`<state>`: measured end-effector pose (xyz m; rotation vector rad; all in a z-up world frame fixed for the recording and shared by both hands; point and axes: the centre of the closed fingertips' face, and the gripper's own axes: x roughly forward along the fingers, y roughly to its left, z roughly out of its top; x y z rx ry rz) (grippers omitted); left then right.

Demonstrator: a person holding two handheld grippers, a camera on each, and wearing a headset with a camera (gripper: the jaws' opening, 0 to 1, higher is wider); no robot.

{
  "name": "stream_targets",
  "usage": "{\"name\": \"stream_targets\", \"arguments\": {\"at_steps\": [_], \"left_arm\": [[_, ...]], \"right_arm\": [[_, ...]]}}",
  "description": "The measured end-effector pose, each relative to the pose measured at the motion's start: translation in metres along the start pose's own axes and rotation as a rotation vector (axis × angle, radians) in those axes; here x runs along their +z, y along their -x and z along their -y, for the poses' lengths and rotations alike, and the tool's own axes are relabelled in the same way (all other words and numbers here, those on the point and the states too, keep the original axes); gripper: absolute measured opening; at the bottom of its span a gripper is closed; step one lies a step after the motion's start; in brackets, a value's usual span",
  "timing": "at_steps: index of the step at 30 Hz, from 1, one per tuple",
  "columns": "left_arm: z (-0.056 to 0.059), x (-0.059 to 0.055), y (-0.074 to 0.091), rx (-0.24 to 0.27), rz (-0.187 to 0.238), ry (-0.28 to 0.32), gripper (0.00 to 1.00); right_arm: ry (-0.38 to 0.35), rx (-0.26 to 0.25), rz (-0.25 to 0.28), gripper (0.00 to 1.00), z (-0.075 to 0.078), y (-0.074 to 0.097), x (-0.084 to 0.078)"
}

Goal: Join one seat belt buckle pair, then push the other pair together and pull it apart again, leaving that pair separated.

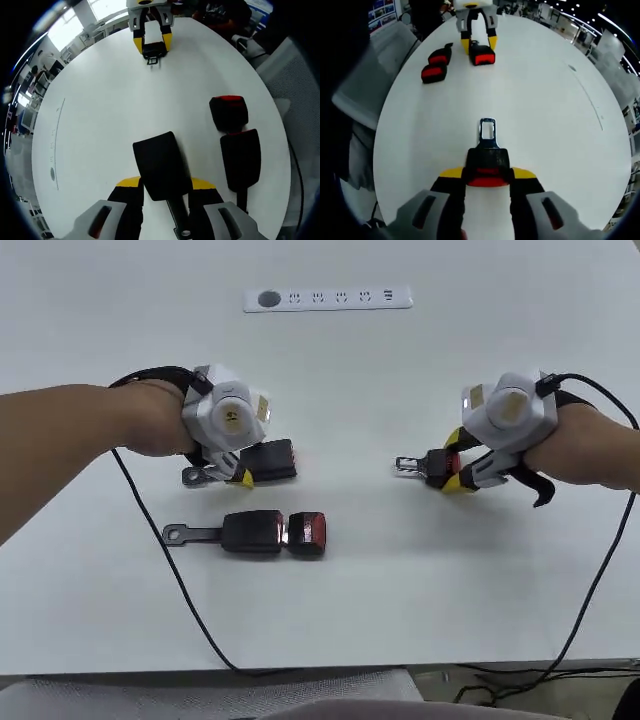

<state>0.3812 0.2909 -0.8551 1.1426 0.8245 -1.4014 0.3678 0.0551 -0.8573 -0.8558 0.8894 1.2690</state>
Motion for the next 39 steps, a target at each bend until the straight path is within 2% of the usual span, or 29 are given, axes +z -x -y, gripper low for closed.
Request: {"name": "stream_targets", "arguments": {"at_steps": [8,12,18,39], "left_arm": [[0.0,0.0,-0.001,-0.024,0.012,0.01,0.35],[0.0,0.0,-0.001,-0.028,0.012,0.006,0.35],[0.001,0.001,-0.001,-0.033,0.005,-0.004,0.34],[0.002,0.001,-0.002,-0.027,-0.006,-0.008,0.34]], "right_arm": [[0.027,0.027,-0.014,0.34,0.001,-0.001,0.001],[0.051,0.022,-0.032,0.34,0.0,-0.003,0.006],[0.048,0.017,-0.021,0.34,0.004,-0.008,0.017],[0.101,0.036,0.069,0.34,-0.003,-0.044,0.1]]}}
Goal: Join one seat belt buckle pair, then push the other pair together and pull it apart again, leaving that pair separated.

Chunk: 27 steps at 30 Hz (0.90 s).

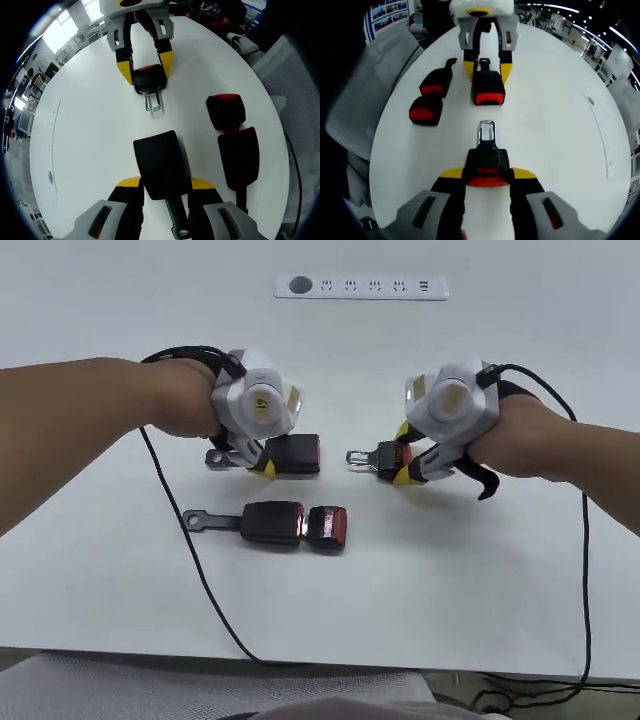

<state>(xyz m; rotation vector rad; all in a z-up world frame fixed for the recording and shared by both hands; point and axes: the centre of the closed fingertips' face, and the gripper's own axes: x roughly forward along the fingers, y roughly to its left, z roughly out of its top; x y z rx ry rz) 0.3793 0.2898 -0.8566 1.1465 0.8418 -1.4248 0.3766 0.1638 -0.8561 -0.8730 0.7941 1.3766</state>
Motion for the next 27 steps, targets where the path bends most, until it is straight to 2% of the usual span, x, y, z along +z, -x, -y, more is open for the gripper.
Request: {"name": "stream_targets", "arguments": {"at_steps": [13,17,22,27], "left_arm": [[0.0,0.0,0.0,-0.006,-0.007,-0.008,0.34],[0.0,0.0,0.0,-0.006,0.005,0.006,0.34],[0.0,0.0,0.0,-0.009,-0.004,0.004,0.34],[0.0,0.0,0.0,-0.004,0.002,0.002,0.34]], "right_arm": [[0.02,0.002,0.016,0.34,0.003,-0.017,0.03],[0.038,0.004,0.0,0.34,0.003,-0.015,0.028],[0.102,-0.04,-0.012,0.34,0.006,-0.014,0.034],[0.082,-0.036,0.007,0.34,0.007,-0.019,0.041]]}}
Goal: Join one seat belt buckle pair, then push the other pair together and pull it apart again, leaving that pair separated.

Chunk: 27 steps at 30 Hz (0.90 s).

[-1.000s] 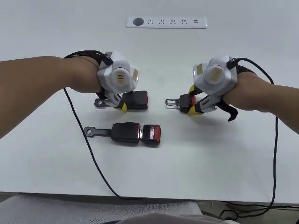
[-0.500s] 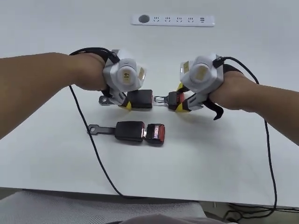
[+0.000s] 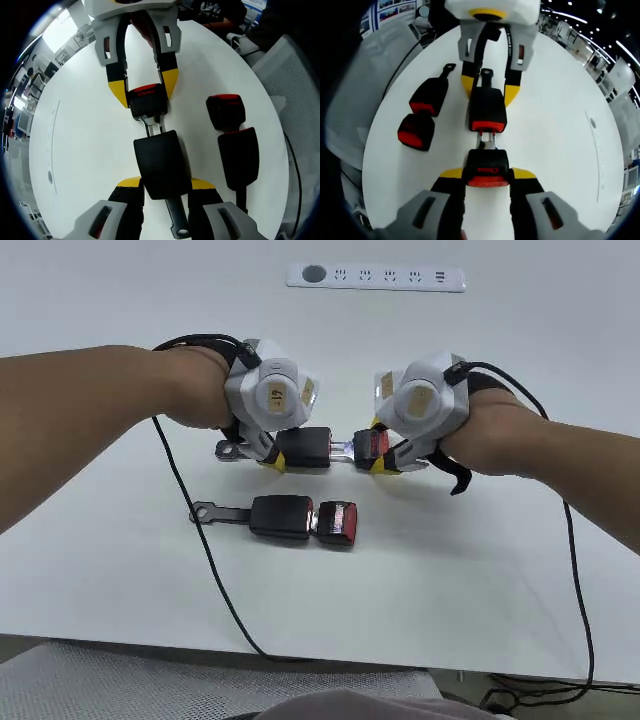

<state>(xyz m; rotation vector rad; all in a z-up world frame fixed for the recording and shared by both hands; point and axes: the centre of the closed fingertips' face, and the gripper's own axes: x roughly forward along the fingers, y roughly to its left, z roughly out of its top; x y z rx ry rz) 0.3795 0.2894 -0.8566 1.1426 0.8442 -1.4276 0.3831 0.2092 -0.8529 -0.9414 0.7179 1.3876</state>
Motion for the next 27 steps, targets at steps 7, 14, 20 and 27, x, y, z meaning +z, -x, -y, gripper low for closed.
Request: {"name": "stream_targets", "arguments": {"at_steps": [7,14,20,27], "left_arm": [[0.0,0.0,0.001,0.01,0.025,-0.002,0.34],[-0.001,0.0,0.001,0.011,0.031,0.004,0.33],[-0.001,0.0,-0.001,0.0,0.017,-0.009,0.33],[0.0,-0.001,-0.001,0.001,0.01,0.0,0.33]], "right_arm": [[-0.035,0.01,0.021,0.33,0.001,-0.003,0.001],[-0.056,0.024,0.02,0.32,0.006,-0.009,0.005],[-0.075,0.024,0.012,0.31,0.004,-0.014,0.018],[-0.083,0.016,0.025,0.32,0.003,-0.011,0.017]]}}
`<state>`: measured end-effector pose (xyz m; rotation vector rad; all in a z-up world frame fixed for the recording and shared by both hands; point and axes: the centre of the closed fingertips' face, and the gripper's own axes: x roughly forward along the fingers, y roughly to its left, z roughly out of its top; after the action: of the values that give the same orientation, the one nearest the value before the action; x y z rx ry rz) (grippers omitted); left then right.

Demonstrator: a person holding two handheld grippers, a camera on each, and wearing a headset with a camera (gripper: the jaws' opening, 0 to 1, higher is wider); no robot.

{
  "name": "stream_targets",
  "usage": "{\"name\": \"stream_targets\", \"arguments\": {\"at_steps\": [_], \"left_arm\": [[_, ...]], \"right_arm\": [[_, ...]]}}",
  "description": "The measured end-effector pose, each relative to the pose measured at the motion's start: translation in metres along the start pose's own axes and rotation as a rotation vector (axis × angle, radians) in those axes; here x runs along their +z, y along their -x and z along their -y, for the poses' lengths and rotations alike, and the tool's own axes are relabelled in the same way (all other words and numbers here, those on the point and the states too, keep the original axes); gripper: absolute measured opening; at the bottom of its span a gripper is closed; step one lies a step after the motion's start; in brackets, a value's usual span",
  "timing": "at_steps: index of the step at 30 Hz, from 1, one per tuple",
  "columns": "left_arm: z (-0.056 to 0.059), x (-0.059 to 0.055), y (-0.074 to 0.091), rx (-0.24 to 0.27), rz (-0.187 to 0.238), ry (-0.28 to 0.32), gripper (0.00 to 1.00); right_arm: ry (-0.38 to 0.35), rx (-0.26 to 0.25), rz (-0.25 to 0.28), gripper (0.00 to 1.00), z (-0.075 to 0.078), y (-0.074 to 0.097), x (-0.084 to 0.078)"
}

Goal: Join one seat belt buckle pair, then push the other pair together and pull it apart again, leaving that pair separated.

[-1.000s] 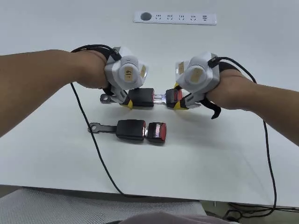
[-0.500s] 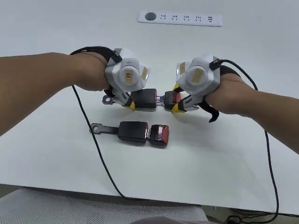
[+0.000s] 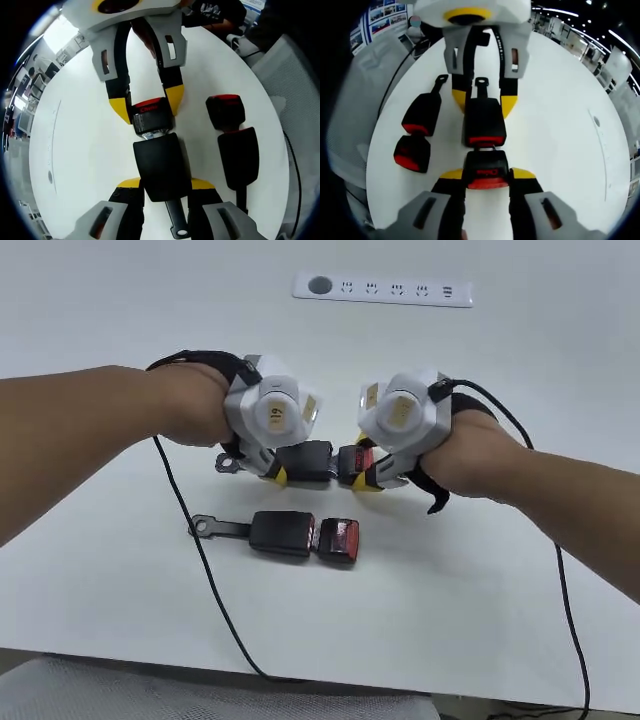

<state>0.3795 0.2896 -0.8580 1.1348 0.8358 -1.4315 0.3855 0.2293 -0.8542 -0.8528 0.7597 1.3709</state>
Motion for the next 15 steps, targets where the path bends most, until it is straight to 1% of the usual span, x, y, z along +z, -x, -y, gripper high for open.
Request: {"name": "stream_targets", "arguments": {"at_steps": [3,9,12,13,15], "left_arm": [[0.0002,-0.0003,-0.0001,0.0,-0.007,0.002,0.33],[0.0009,-0.0013,0.0006,0.008,-0.005,0.025,0.33],[0.0011,-0.0016,0.0011,0.007,0.0,0.031,0.33],[0.0005,-0.0022,0.0013,0.004,0.005,0.044,0.33],[0.0006,-0.0028,0.0014,-0.004,0.014,0.052,0.33]], "right_arm": [[-0.001,-0.002,0.001,0.32,-0.0006,0.0005,-0.0003],[0.003,-0.003,0.005,0.33,-0.0018,0.001,0.0],[-0.006,-0.006,0.007,0.33,-0.003,0.0016,-0.0005],[-0.008,-0.008,0.009,0.33,-0.0036,0.0019,-0.001],[-0.01,-0.01,0.014,0.33,-0.0047,0.003,-0.0022]]}}
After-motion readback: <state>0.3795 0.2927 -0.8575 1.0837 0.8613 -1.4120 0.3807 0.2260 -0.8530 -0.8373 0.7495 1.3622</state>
